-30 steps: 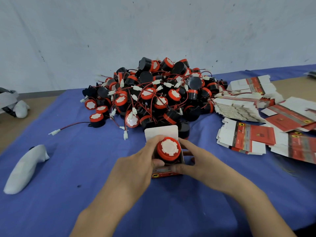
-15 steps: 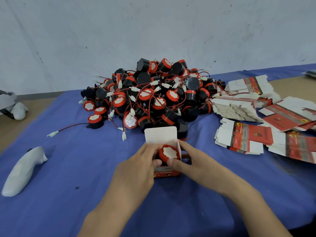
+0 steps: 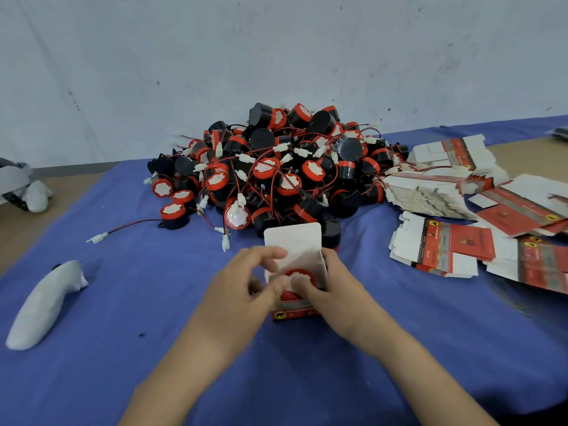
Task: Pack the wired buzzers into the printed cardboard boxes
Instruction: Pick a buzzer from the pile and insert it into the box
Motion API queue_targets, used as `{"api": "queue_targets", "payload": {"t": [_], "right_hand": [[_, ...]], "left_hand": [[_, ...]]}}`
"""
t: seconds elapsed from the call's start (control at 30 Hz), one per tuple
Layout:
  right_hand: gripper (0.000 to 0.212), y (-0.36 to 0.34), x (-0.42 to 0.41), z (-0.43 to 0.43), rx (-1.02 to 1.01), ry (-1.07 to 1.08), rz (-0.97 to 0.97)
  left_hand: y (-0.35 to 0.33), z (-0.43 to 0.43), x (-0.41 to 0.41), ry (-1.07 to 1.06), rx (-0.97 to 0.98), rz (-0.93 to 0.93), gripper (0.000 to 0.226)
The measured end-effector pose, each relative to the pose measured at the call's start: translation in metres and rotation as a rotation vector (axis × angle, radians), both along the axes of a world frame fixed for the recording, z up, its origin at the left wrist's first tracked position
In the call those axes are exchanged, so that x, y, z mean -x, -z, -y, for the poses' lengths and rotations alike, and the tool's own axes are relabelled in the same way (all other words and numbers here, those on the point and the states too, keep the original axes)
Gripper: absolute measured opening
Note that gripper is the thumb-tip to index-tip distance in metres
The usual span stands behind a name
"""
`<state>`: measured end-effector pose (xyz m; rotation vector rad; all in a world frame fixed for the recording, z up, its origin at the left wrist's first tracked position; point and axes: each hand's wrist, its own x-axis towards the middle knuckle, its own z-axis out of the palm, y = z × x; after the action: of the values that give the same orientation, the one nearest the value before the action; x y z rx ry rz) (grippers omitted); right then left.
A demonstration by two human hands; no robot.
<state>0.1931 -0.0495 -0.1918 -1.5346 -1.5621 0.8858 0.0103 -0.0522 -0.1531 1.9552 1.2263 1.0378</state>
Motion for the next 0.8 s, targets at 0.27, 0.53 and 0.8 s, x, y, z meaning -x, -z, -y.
{"api": "queue_targets", "payload": {"t": [0.27,0.53,0.8], "right_hand": [[0.031,-0.001,0.003,0.001,0.003,0.024,0.001],[0.030,-0.004,0.003,0.004,0.008,0.011,-0.019],[0.031,-0.003,0.003,0.005,0.007,0.021,0.002]], "left_hand": [[-0.007,0.003,-0.009,0.122,0.321,0.655,0.038],[0.001,0.005,-0.011,-0.104,-0.137,-0.026,0.022],[0.009,-0.007,0.000,-0.182,-0.305,-0.355,0.031]]}}
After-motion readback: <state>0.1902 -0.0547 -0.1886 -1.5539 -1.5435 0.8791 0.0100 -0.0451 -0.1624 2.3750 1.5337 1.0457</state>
